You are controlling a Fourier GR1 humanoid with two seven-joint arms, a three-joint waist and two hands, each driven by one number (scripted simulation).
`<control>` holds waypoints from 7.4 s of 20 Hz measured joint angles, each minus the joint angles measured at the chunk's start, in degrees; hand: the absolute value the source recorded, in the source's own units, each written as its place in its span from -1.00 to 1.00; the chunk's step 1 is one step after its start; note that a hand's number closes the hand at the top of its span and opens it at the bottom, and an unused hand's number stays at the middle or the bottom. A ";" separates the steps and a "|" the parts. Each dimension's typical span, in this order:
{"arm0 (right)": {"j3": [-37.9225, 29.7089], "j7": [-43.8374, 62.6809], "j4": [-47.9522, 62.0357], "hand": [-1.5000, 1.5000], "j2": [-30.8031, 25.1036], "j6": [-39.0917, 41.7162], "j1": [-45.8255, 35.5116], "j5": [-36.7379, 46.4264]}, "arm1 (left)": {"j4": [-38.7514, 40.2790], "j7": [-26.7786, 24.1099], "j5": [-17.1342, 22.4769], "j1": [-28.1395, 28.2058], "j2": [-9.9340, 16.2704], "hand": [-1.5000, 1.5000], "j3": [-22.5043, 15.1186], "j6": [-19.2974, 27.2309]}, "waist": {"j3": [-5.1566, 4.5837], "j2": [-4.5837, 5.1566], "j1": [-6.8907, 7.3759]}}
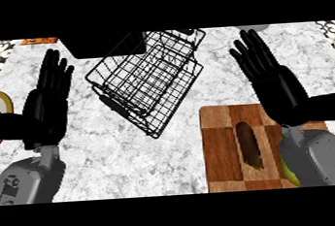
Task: Pick the pear from the cutting board and place it in the tiered basket
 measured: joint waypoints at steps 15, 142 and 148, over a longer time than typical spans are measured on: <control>1.27 15.05 -0.94 -1.00 -10.97 -19.44 17.40 23.82 | 4.94 2.37 2.59 10.80 7.62 0.00 0.39 -12.70 | -1.14 0.43 -0.90; 14.94 62.24 18.38 1.00 15.44 -4.94 -37.80 80.26 | 6.82 2.82 -5.75 10.83 -1.12 0.00 9.11 -25.18 | -0.98 0.73 1.85; 15.99 61.11 27.07 1.00 15.46 -10.94 -40.68 80.46 | 6.74 3.46 -5.83 10.15 -1.25 0.00 9.41 -25.50 | -0.97 0.74 1.94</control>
